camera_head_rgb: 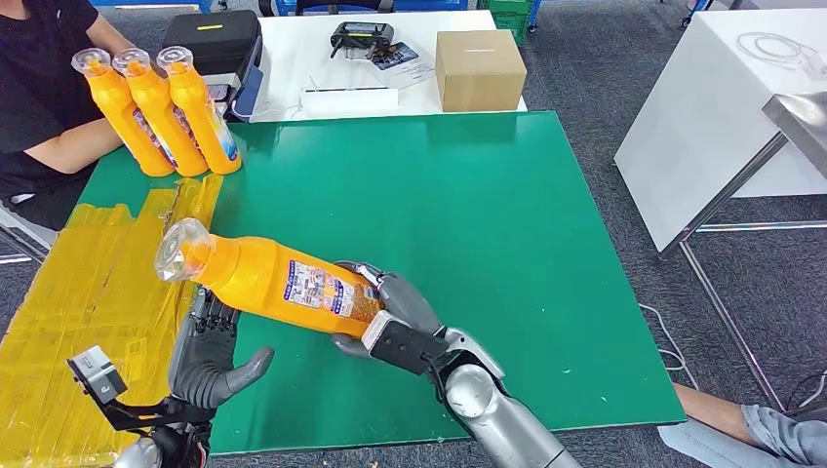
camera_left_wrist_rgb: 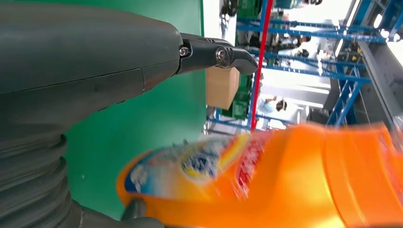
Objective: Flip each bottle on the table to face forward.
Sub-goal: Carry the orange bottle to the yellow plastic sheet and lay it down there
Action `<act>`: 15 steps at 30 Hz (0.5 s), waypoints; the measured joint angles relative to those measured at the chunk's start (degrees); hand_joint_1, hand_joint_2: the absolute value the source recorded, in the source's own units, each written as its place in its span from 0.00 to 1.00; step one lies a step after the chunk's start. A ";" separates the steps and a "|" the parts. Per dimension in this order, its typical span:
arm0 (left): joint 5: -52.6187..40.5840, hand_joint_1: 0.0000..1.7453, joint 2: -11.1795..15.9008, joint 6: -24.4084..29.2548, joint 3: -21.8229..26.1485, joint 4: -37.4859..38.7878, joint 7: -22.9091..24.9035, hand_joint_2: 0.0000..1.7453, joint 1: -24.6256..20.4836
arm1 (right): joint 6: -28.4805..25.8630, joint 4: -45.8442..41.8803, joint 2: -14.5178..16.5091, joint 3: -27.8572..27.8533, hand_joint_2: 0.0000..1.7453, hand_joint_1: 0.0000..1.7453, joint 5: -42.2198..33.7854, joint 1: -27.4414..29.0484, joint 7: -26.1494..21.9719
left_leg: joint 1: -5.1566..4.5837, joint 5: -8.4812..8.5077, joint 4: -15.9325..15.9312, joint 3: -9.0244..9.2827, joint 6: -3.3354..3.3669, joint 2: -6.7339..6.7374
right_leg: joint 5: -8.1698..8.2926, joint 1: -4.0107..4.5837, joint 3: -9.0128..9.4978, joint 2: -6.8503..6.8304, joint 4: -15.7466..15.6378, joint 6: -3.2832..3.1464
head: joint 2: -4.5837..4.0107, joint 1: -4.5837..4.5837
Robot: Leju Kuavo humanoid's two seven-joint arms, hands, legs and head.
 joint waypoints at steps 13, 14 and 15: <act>0.95 0.00 0.25 -0.57 -0.39 0.00 0.34 1.00 -0.04 | 0.05 4.28 2.04 0.37 1.00 1.00 1.18 -0.94 0.13 | 0.00 0.00 0.00 0.00 0.00 0.00 | 0.00 0.00 0.00 0.00 0.00 0.00 | 0.00 0.00; 1.03 0.00 0.26 -0.59 -0.39 0.00 0.39 1.00 -0.07 | 0.10 4.59 2.23 0.59 1.00 1.00 1.38 -0.98 0.13 | 0.00 0.00 0.00 0.00 0.00 0.00 | 0.00 0.00 0.00 0.00 0.00 0.00 | 0.00 0.00; 1.08 0.00 0.27 -0.59 -0.39 0.00 0.45 1.00 -0.12 | 0.19 4.93 2.45 0.89 1.00 1.00 1.61 -0.99 0.13 | 0.00 0.00 0.00 0.00 0.00 0.00 | 0.00 0.00 0.00 0.00 0.00 0.00 | 0.00 0.00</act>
